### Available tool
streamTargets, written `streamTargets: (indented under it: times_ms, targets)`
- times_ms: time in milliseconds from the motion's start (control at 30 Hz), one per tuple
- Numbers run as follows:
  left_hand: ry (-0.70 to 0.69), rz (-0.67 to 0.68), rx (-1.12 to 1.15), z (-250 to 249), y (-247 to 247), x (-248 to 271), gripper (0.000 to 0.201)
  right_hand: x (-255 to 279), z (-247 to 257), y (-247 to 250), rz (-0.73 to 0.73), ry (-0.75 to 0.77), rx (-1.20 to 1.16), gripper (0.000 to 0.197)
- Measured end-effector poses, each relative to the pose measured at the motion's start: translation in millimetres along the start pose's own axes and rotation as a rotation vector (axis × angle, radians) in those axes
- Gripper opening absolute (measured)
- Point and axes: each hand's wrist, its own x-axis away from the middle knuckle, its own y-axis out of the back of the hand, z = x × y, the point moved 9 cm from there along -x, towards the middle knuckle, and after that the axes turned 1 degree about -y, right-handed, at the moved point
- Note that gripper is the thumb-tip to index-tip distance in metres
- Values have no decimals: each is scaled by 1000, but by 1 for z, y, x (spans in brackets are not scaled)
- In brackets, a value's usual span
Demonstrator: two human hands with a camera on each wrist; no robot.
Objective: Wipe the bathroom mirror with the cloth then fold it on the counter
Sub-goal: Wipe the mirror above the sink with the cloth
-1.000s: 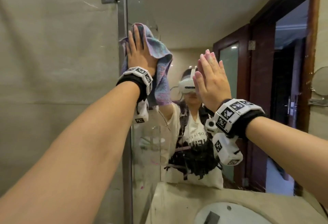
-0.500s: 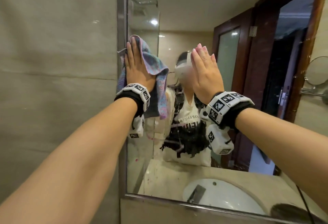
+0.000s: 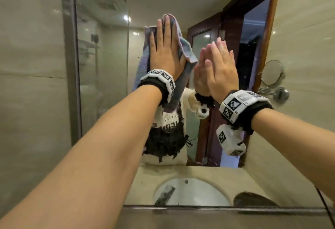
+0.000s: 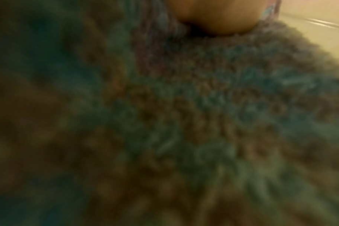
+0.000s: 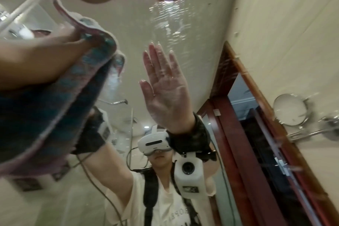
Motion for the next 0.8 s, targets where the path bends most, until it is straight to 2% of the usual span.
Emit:
streamTargets:
  times_ms: [167, 233, 333, 467, 533, 633, 800]
  targets:
    - [-52, 5, 2, -4, -9, 18, 91, 19, -21, 0, 40, 23, 86, 53]
    - [-82, 61, 36, -14, -20, 44, 95, 25, -15, -7, 59, 32, 69, 55]
    - [-100, 150, 11, -19, -37, 77, 89, 31, 0, -19, 77, 45, 30, 62]
    - [-129, 190, -4, -17, -40, 81, 84, 34, 14, -28, 83, 31, 7, 58]
    - [-168, 223, -2, -16, -42, 81, 88, 35, 23, -30, 111, 49, 13, 61]
    - [-224, 269, 52, -14, -43, 83, 93, 34, 28, -39, 185, 69, 173, 72]
    - [-290, 336, 231, -13, -40, 83, 93, 30, 2, -36, 194, -75, 400, 86]
